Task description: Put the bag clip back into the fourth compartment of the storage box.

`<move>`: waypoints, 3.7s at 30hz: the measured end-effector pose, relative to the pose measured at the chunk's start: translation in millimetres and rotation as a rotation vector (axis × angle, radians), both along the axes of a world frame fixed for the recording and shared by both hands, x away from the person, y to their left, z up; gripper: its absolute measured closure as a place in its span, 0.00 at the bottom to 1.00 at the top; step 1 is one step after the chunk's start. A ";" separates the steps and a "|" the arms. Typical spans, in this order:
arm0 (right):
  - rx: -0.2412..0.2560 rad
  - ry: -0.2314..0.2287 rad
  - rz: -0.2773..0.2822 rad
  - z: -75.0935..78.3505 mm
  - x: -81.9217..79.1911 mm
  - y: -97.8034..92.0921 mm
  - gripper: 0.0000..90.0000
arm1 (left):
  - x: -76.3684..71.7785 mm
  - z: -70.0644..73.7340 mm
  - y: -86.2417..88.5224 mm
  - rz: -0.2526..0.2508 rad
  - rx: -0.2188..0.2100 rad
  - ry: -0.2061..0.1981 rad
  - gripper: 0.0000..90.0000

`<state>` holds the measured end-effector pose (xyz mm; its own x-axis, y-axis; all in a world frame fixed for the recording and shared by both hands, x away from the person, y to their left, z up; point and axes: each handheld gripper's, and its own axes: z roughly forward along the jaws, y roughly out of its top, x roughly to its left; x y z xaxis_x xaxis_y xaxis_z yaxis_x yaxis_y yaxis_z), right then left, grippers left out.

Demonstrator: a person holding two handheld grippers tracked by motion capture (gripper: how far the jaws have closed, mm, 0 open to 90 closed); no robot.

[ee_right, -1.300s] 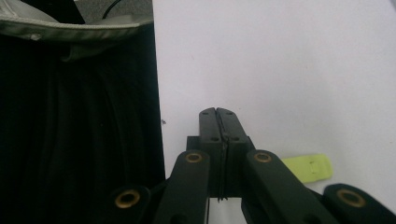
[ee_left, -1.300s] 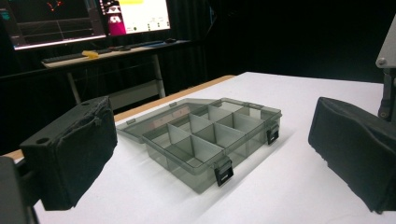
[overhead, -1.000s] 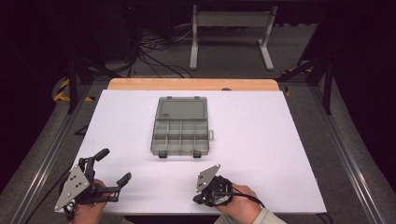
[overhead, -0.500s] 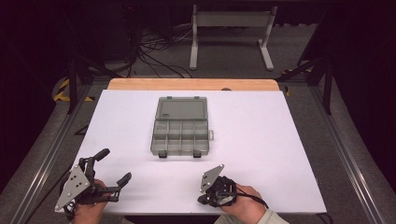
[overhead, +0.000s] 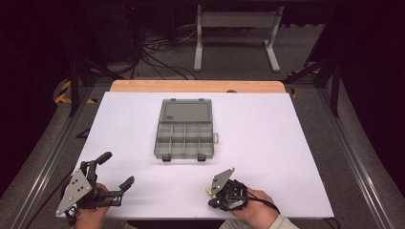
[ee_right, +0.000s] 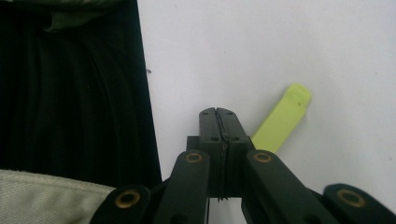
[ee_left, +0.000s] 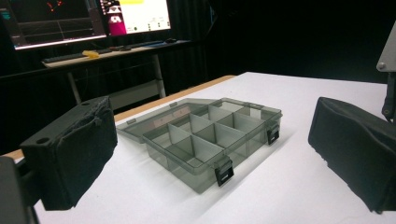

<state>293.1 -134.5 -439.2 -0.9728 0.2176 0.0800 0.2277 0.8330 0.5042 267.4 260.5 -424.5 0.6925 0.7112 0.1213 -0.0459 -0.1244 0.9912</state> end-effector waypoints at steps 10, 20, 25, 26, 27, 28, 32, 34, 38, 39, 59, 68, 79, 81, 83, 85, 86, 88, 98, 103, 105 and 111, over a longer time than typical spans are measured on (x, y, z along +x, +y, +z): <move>-0.018 -0.008 -0.040 1.7 3.6 -12.8 1.00 | 0.1 0.0 -0.1 -0.001 0.002 0.000 0.02; -0.025 -0.021 -0.073 2.4 9.8 -21.1 1.00 | 0.1 -0.2 -0.1 0.000 -0.001 0.002 0.02; -0.031 -0.024 -0.093 2.9 12.1 -23.7 1.00 | 0.2 -0.2 -0.1 0.000 -0.001 0.002 0.02; -0.029 -0.028 -0.091 2.7 12.7 -24.2 1.00 | 0.2 -0.2 -0.1 0.000 0.000 0.002 0.02; -0.030 -0.030 -0.090 2.7 13.1 -24.7 1.00 | 0.1 -0.2 -0.1 0.000 0.000 0.002 0.02; -0.030 -0.029 -0.093 2.8 13.6 -25.4 1.00 | 0.2 -0.2 -0.1 0.000 0.000 0.002 0.02; -0.030 -0.030 -0.104 2.8 15.4 -27.9 1.00 | 0.1 -0.3 -0.2 -0.001 0.000 0.004 0.02; -0.031 -0.031 -0.107 2.9 15.6 -28.7 1.00 | 0.1 -0.3 -0.2 -0.001 -0.001 0.004 0.02; -0.031 -0.033 -0.107 2.8 15.7 -29.0 1.00 | 0.1 -0.3 -0.2 -0.001 -0.001 0.004 0.02; -0.031 -0.032 -0.109 2.8 15.7 -29.1 1.00 | 0.1 -0.3 -0.2 -0.001 0.000 0.004 0.02; 0.046 -0.068 -0.104 24.2 9.0 -25.5 0.51 | 0.1 0.0 0.2 0.001 -0.002 0.000 0.02; 0.077 -0.160 -0.145 35.2 16.6 -19.4 0.08 | 0.1 0.1 0.6 0.002 -0.001 -0.001 0.02; 0.015 -0.160 -0.129 27.4 27.7 -12.7 0.02 | 0.2 0.1 0.7 0.002 -0.002 -0.001 0.02; 0.010 -0.162 -0.118 24.9 26.9 -11.3 0.03 | 0.2 0.1 0.6 0.001 -0.001 0.000 0.02; 0.001 -0.161 -0.112 22.1 26.6 -10.3 0.04 | 0.1 0.1 0.6 0.001 -0.001 0.000 0.02; -0.008 -0.151 -0.104 18.3 26.4 -9.7 0.06 | 0.1 0.1 0.7 0.001 -0.002 -0.001 0.02; -0.014 -0.141 -0.098 16.3 26.4 -9.3 0.07 | 0.2 0.1 0.7 0.001 -0.002 -0.001 0.02; -0.019 -0.133 -0.088 13.0 26.6 -8.5 0.11 | 0.2 0.1 0.6 0.001 -0.002 0.000 0.02; -0.060 -0.106 -0.049 4.6 28.6 -6.4 0.42 | 0.1 0.2 0.5 0.001 -0.001 0.000 0.02; -0.063 -0.097 -0.023 3.6 30.1 -7.3 0.59 | 0.3 0.1 0.5 0.000 -0.003 -0.001 0.02; -0.069 -0.086 -0.021 3.7 29.1 -7.1 0.65 | 0.2 0.0 0.5 0.001 -0.002 0.000 0.02; -0.069 -0.082 -0.007 4.8 30.0 -8.0 0.84 | 0.1 0.1 0.5 0.003 -0.001 -0.002 0.02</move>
